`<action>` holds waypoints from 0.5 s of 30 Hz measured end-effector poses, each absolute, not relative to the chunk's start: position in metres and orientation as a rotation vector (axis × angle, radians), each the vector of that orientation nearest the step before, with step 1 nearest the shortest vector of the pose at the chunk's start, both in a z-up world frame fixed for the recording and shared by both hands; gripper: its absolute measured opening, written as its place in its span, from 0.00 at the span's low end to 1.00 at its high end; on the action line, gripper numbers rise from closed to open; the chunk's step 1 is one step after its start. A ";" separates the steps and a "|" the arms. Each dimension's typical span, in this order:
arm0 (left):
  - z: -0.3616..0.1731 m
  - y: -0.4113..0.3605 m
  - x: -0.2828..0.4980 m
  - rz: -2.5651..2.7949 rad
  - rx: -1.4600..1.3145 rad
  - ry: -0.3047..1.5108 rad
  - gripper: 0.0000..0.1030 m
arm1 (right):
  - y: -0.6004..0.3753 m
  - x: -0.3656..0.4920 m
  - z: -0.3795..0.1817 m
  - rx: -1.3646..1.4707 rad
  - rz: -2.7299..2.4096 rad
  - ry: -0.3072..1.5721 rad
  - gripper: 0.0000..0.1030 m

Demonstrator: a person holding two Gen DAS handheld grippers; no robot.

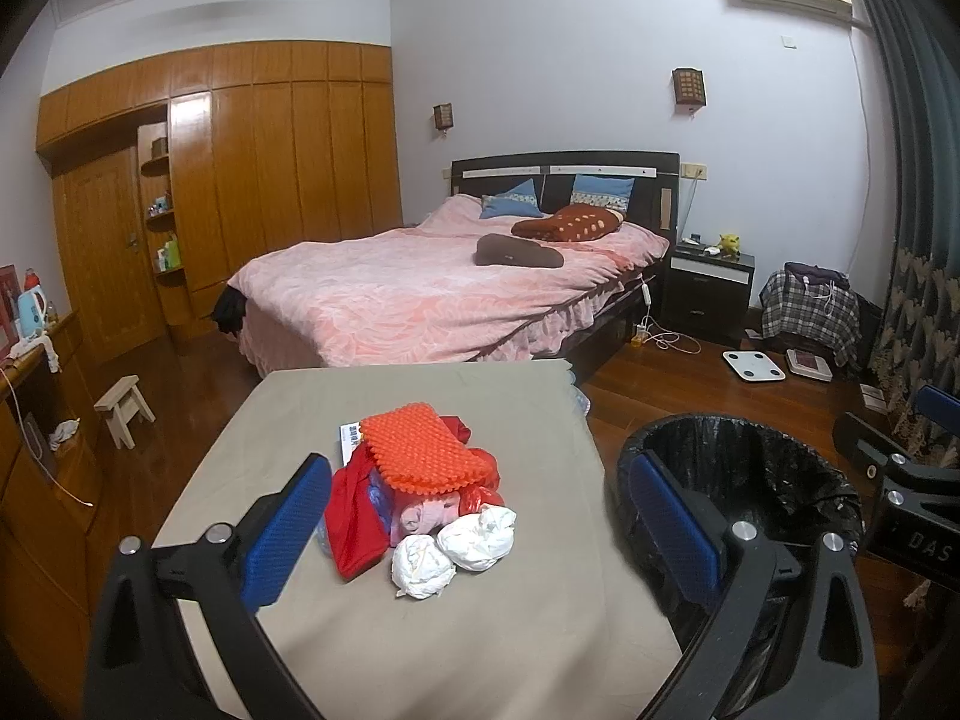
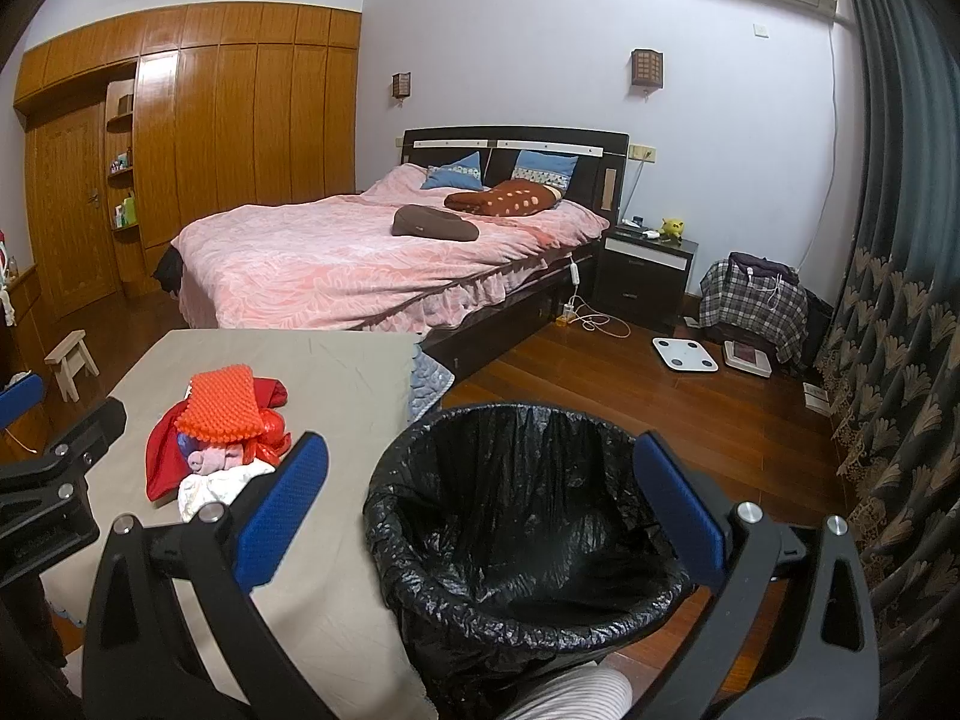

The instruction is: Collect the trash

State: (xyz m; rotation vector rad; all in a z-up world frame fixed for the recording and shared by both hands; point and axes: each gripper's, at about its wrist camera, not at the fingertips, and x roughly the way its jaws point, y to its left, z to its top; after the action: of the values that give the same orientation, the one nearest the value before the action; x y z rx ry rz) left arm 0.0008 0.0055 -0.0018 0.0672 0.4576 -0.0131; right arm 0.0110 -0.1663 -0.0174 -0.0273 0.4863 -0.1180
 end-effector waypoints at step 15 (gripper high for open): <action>-0.002 0.006 0.001 -0.013 0.068 0.460 0.94 | -0.165 0.012 -0.018 -0.026 -0.118 0.487 0.96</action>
State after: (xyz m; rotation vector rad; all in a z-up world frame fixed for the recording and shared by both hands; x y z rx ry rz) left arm 0.0013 0.0055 -0.0020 0.0680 0.4598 -0.0134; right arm 0.0116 -0.1653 -0.0179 -0.0258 0.4865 -0.1183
